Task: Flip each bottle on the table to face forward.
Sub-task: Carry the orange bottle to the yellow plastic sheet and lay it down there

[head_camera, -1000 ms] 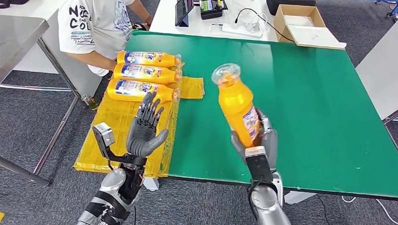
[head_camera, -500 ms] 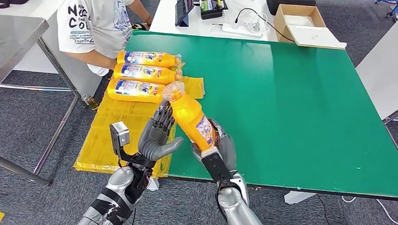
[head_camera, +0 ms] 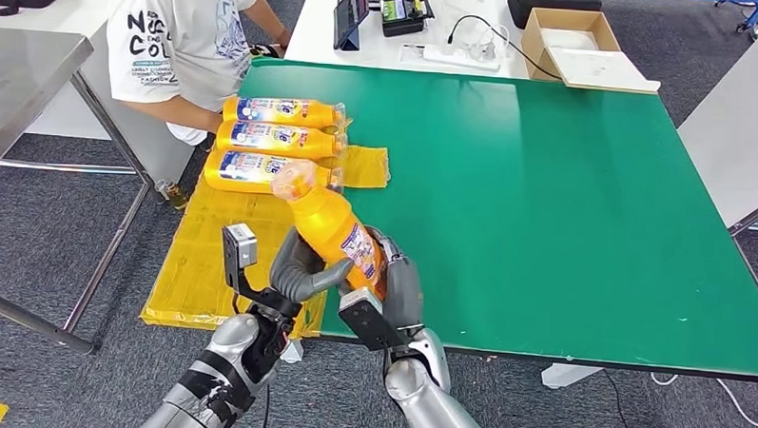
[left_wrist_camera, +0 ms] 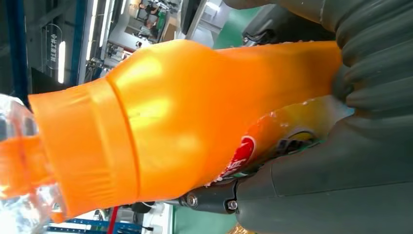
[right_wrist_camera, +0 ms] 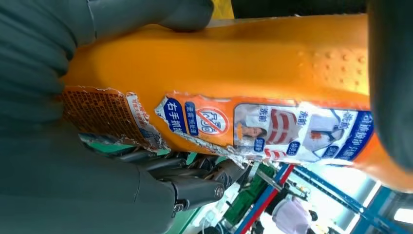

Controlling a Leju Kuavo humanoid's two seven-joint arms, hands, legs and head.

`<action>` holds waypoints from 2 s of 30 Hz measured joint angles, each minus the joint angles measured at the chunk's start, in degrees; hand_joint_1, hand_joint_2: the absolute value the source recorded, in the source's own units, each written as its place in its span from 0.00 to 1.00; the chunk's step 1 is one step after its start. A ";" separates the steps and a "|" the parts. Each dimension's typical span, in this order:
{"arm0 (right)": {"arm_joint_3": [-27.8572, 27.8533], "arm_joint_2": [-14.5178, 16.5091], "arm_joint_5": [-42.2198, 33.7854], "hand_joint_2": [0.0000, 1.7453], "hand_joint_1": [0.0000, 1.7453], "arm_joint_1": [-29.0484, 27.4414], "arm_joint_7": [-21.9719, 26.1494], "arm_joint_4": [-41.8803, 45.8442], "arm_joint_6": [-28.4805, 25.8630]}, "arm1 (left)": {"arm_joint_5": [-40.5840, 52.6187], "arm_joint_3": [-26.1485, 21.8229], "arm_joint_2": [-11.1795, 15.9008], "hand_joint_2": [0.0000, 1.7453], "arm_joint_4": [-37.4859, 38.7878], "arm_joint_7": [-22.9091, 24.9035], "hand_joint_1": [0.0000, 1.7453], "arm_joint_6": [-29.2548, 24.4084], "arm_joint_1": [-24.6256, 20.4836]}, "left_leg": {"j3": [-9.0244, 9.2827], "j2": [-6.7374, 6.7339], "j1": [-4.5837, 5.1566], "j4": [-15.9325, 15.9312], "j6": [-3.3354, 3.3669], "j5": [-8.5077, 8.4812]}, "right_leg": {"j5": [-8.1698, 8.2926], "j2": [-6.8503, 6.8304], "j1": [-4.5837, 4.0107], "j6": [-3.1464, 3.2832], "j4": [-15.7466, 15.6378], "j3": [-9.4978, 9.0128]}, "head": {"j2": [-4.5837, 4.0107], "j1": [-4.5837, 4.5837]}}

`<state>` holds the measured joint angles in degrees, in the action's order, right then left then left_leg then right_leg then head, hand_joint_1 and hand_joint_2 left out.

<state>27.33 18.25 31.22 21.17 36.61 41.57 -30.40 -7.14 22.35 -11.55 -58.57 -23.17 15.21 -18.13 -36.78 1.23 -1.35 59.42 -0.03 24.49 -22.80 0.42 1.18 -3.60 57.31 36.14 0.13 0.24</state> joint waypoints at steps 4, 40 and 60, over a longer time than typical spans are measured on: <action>0.55 0.17 0.02 1.00 1.00 0.14 0.00 -0.69 -0.23 | -0.03 0.01 0.08 1.00 0.45 0.00 0.00 0.02 -0.05 | 0.00 0.00 0.00 0.00 0.00 0.00 | 0.00 0.00 0.00 0.00 0.00 0.00 | 0.00 -0.01; 5.26 0.30 -2.12 1.00 0.64 3.14 -0.99 -8.66 6.82 | -2.10 -1.73 0.12 1.00 2.28 -3.40 1.00 -1.33 1.15 | 0.01 -0.03 0.00 0.00 0.00 0.00 | 0.00 0.03 0.00 0.00 0.00 0.04 | 0.00 0.00; 2.64 -0.39 -12.68 0.00 0.00 0.91 1.78 -2.39 15.05 | -1.09 -1.64 0.03 1.00 0.43 -3.97 1.00 -4.00 0.57 | 0.00 -0.03 0.00 0.00 0.00 0.00 | 0.00 0.03 0.00 0.00 0.00 0.03 | 0.00 -0.01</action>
<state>29.97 17.86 18.54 22.08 38.39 39.18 -15.35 -8.23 20.72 -11.52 -58.13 -27.14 11.21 -17.56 -36.78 1.20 -1.35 59.42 -0.03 24.49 -22.79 0.45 1.18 -3.59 57.31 36.17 0.13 0.24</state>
